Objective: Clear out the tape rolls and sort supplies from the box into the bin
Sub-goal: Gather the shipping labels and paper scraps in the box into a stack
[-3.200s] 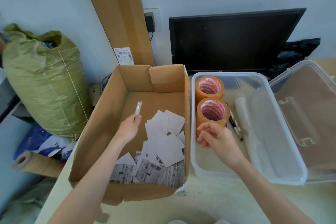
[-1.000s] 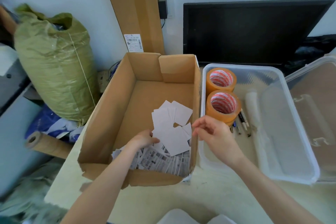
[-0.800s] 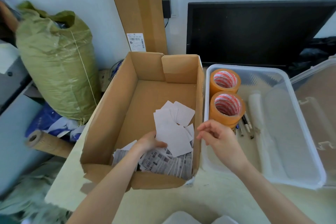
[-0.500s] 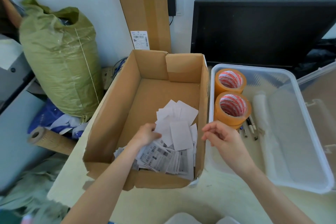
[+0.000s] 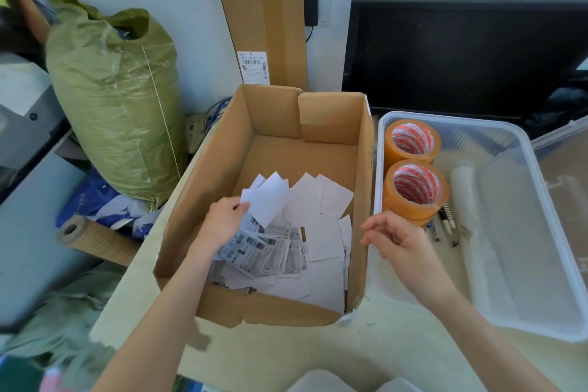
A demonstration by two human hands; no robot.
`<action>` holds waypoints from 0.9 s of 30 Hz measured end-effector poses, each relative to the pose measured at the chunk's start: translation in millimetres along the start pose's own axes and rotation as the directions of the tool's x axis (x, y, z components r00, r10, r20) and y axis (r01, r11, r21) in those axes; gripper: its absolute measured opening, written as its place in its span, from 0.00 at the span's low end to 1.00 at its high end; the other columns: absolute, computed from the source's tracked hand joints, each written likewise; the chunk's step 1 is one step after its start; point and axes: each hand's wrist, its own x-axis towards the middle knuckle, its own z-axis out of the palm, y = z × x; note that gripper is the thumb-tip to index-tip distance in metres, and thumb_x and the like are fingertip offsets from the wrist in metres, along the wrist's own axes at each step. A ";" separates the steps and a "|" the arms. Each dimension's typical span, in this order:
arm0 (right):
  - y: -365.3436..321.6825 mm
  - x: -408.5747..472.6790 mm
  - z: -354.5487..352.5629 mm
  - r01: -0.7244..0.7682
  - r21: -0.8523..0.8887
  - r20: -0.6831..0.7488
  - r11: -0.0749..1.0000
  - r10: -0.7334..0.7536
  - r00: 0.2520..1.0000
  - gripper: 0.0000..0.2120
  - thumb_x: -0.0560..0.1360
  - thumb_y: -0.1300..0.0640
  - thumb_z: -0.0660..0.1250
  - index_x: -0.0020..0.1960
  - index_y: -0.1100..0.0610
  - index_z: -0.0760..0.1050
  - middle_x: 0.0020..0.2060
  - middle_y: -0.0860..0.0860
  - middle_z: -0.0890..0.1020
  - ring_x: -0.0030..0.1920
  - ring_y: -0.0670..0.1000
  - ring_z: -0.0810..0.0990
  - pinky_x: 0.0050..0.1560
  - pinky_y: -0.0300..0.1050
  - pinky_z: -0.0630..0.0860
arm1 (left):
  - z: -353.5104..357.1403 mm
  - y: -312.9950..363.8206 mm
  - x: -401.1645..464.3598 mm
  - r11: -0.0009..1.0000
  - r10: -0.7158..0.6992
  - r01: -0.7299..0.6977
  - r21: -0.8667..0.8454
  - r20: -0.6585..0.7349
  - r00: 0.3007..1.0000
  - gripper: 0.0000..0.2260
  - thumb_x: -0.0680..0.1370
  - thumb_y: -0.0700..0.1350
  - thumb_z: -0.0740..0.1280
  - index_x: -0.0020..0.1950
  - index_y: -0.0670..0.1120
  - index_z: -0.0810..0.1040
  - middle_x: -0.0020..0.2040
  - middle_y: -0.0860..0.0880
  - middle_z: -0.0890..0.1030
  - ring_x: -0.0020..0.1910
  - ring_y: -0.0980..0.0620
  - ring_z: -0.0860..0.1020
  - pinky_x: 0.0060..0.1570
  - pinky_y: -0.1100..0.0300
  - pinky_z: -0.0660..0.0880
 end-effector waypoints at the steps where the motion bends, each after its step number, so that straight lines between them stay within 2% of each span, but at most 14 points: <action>1: -0.3 -0.1 -0.1 -0.002 0.001 0.000 1.000 0.002 1.000 0.11 0.76 0.67 0.64 0.44 0.52 0.78 0.34 0.47 0.83 0.34 0.51 0.73 0.36 0.44 0.71 | -0.7 4.7 -2.8 1.000 0.018 -0.018 -0.002 -0.014 1.000 0.17 0.82 0.49 0.58 0.36 0.42 0.69 0.31 0.47 0.71 0.27 0.54 0.61 0.29 0.59 0.60; 4: -0.4 -0.9 -0.2 -0.001 -0.003 0.001 1.000 0.001 1.000 0.11 0.76 0.67 0.64 0.45 0.52 0.78 0.35 0.47 0.83 0.34 0.52 0.73 0.36 0.42 0.71 | -4.3 19.1 -13.0 0.996 0.091 -0.092 -0.017 -0.064 0.994 0.19 0.82 0.48 0.58 0.33 0.43 0.62 0.30 0.47 0.63 0.29 0.53 0.60 0.32 0.58 0.59; 10: 1.3 -0.5 -0.5 -0.013 -0.003 -0.002 1.000 0.013 1.000 0.11 0.77 0.67 0.63 0.45 0.52 0.78 0.35 0.47 0.83 0.34 0.51 0.73 0.36 0.42 0.72 | -16.2 44.3 -30.6 0.973 0.205 -0.221 -0.072 -0.181 0.962 0.17 0.80 0.45 0.63 0.33 0.40 0.64 0.29 0.45 0.64 0.30 0.52 0.62 0.33 0.58 0.59; 12: -1.0 -1.5 -0.2 0.001 -0.004 -0.034 1.000 -0.001 0.999 0.11 0.77 0.67 0.63 0.45 0.52 0.78 0.35 0.47 0.83 0.33 0.48 0.74 0.36 0.42 0.73 | -21.5 54.1 -39.1 0.961 0.216 -0.246 -0.126 -0.210 0.954 0.17 0.79 0.46 0.64 0.34 0.39 0.66 0.29 0.45 0.65 0.30 0.51 0.63 0.34 0.57 0.60; 15: -9.8 -0.1 0.8 0.044 0.019 -0.127 0.999 -0.041 0.991 0.10 0.77 0.66 0.64 0.47 0.52 0.78 0.35 0.48 0.83 0.32 0.42 0.76 0.36 0.35 0.75 | -25.2 66.5 -51.9 0.926 0.218 -0.278 -0.257 -0.238 0.947 0.15 0.79 0.48 0.65 0.40 0.38 0.75 0.35 0.40 0.75 0.34 0.42 0.70 0.36 0.57 0.64; 17: -19.7 4.8 0.9 0.024 0.085 -0.118 0.996 -0.013 0.993 0.07 0.76 0.62 0.66 0.53 0.53 0.77 0.37 0.50 0.83 0.33 0.44 0.79 0.37 0.36 0.76 | -24.9 77.6 -62.9 0.885 0.212 -0.296 -0.358 -0.256 0.943 0.11 0.78 0.48 0.65 0.42 0.42 0.79 0.37 0.45 0.80 0.35 0.49 0.74 0.34 0.62 0.66; 19: -31.9 10.6 2.0 -0.064 0.177 -0.032 0.982 0.070 0.997 0.12 0.76 0.58 0.67 0.59 0.55 0.74 0.41 0.53 0.84 0.35 0.49 0.82 0.39 0.40 0.78 | -19.6 90.3 -76.3 0.846 0.232 -0.336 -0.413 -0.282 0.931 0.10 0.78 0.45 0.66 0.39 0.43 0.79 0.30 0.54 0.76 0.30 0.58 0.71 0.30 0.70 0.64; 20: -38.2 13.4 2.9 -0.130 0.253 0.034 0.959 0.126 0.991 0.14 0.77 0.56 0.67 0.62 0.55 0.73 0.45 0.54 0.84 0.38 0.51 0.83 0.42 0.43 0.80 | -15.2 96.0 -82.6 0.832 0.253 -0.369 -0.415 -0.308 0.917 0.10 0.78 0.44 0.66 0.38 0.42 0.78 0.27 0.56 0.73 0.29 0.59 0.68 0.30 0.71 0.62; 22: -49.8 18.4 5.0 -0.278 0.444 0.204 0.852 0.206 0.957 0.16 0.78 0.52 0.65 0.64 0.56 0.72 0.52 0.56 0.83 0.45 0.57 0.85 0.50 0.49 0.81 | -5.5 104.0 -93.8 0.799 0.348 -0.490 -0.348 -0.398 0.849 0.08 0.77 0.42 0.67 0.38 0.43 0.78 0.28 0.58 0.72 0.30 0.60 0.69 0.32 0.71 0.63; 24: -56.4 23.1 5.4 -0.385 0.604 0.334 0.697 0.217 0.917 0.19 0.78 0.48 0.63 0.64 0.57 0.72 0.59 0.58 0.80 0.52 0.60 0.83 0.56 0.52 0.79 | 1.9 104.1 -99.8 0.738 0.524 -0.661 -0.134 -0.504 0.687 0.05 0.77 0.40 0.68 0.41 0.43 0.81 0.34 0.58 0.77 0.33 0.61 0.73 0.34 0.72 0.67; 25: -57.7 25.5 4.3 -0.412 0.656 0.365 0.633 0.213 0.907 0.23 0.76 0.46 0.64 0.65 0.59 0.72 0.61 0.59 0.79 0.55 0.61 0.82 0.58 0.53 0.79 | 5.7 101.1 -99.1 0.696 0.606 -0.718 -0.024 -0.518 0.604 0.05 0.77 0.39 0.68 0.44 0.41 0.83 0.37 0.55 0.80 0.36 0.60 0.75 0.36 0.71 0.69; 27: -58.5 29.4 2.6 -0.421 0.729 0.380 0.540 0.192 0.905 0.31 0.73 0.42 0.65 0.68 0.61 0.70 0.62 0.61 0.78 0.59 0.61 0.80 0.61 0.55 0.77 | 9.9 93.6 -97.5 0.616 0.718 -0.777 0.130 -0.499 0.486 0.08 0.78 0.41 0.66 0.49 0.39 0.84 0.44 0.49 0.83 0.41 0.58 0.78 0.39 0.65 0.75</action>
